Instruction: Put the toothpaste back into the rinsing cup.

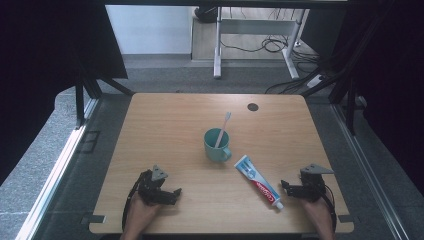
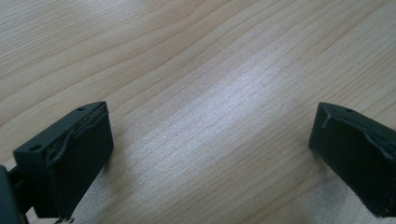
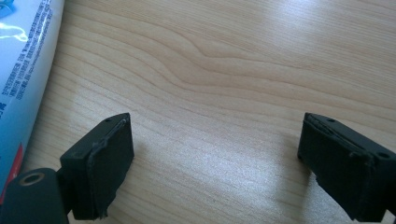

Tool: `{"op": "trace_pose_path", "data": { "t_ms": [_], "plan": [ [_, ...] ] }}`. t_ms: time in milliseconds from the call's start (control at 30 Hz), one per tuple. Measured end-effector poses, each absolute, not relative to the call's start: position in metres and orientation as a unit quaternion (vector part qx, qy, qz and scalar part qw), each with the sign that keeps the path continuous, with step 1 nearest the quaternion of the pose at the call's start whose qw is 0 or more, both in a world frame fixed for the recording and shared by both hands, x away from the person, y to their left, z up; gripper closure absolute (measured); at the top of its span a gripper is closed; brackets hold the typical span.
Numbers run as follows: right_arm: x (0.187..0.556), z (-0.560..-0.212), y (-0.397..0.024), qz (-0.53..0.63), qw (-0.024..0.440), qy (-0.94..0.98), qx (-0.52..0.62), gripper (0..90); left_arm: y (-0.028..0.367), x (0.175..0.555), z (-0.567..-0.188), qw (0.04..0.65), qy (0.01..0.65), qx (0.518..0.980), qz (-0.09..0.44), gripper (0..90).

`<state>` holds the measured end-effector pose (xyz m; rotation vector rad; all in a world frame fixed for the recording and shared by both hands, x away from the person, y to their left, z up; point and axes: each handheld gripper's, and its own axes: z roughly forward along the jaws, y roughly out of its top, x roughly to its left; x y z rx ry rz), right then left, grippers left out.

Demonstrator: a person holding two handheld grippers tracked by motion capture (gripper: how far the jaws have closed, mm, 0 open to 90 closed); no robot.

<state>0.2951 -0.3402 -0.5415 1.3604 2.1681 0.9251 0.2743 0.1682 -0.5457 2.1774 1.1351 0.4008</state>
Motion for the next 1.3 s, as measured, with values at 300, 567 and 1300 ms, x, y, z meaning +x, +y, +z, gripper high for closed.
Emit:
{"op": "trace_pose_path", "data": {
  "t_ms": [300,567,1300],
  "plan": [
    [0.296,-0.54,-0.335,0.322,0.199,0.789,0.485,4.9,0.168,0.274,-0.546,0.321,0.433,0.829,0.153,0.0],
    [0.293,-0.535,-0.331,0.311,0.19,0.802,0.473,2.5,0.168,0.274,-0.546,0.321,0.434,0.828,0.154,0.2],
    [0.283,-0.505,-0.336,0.298,0.152,0.826,0.455,0.6,0.169,0.274,-0.545,0.32,0.435,0.828,0.154,0.2]
  ]
}}
